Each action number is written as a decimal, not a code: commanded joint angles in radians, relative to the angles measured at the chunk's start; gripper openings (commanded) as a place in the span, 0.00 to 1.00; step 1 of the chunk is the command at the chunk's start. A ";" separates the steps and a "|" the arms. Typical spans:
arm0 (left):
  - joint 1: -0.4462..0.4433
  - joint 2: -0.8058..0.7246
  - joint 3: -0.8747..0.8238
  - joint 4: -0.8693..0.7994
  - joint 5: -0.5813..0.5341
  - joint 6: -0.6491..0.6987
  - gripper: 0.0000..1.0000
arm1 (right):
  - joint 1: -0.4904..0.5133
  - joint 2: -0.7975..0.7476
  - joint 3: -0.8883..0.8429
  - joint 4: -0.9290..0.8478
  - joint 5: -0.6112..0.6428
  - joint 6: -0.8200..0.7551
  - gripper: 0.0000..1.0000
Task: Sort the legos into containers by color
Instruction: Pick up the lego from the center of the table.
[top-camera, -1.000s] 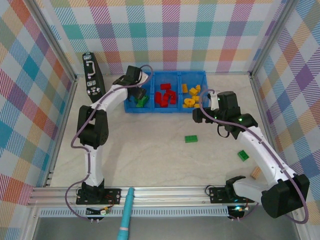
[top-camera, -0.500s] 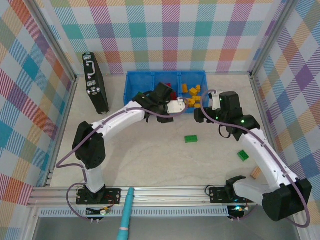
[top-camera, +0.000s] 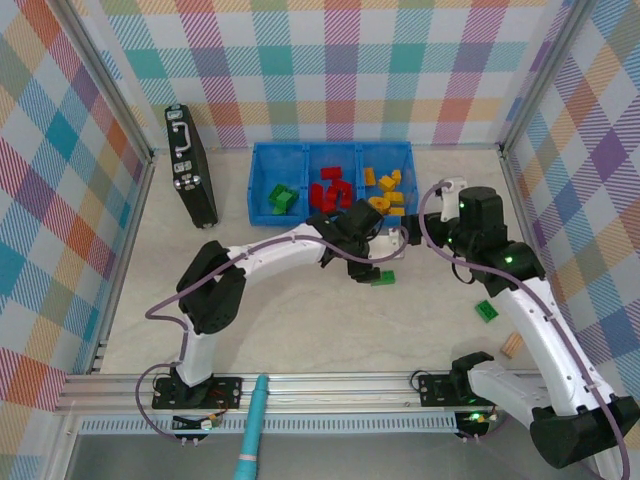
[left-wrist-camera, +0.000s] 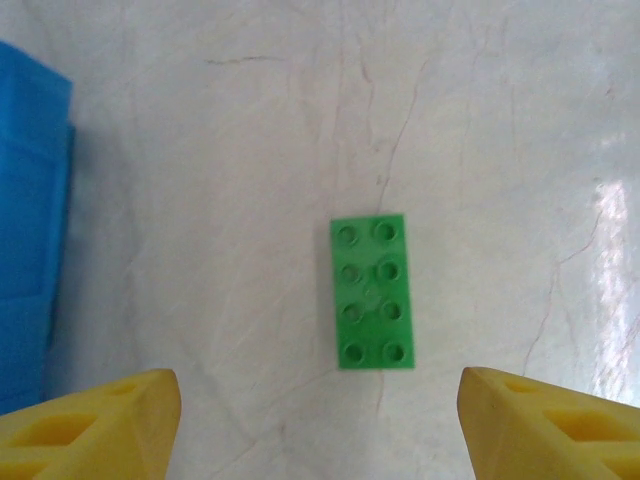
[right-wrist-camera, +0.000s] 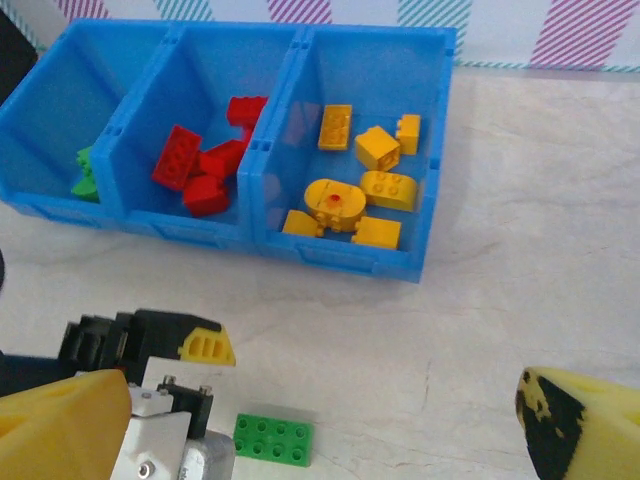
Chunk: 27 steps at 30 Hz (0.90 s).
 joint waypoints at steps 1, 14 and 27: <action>-0.019 0.036 -0.015 0.067 0.057 -0.053 0.73 | 0.001 -0.043 0.014 0.025 0.011 -0.003 0.99; -0.025 0.150 0.004 0.136 0.049 -0.099 0.71 | 0.002 -0.066 0.014 -0.004 0.052 -0.033 0.99; -0.025 0.227 0.031 0.169 0.051 -0.118 0.71 | 0.001 -0.077 -0.004 -0.014 0.092 -0.053 0.99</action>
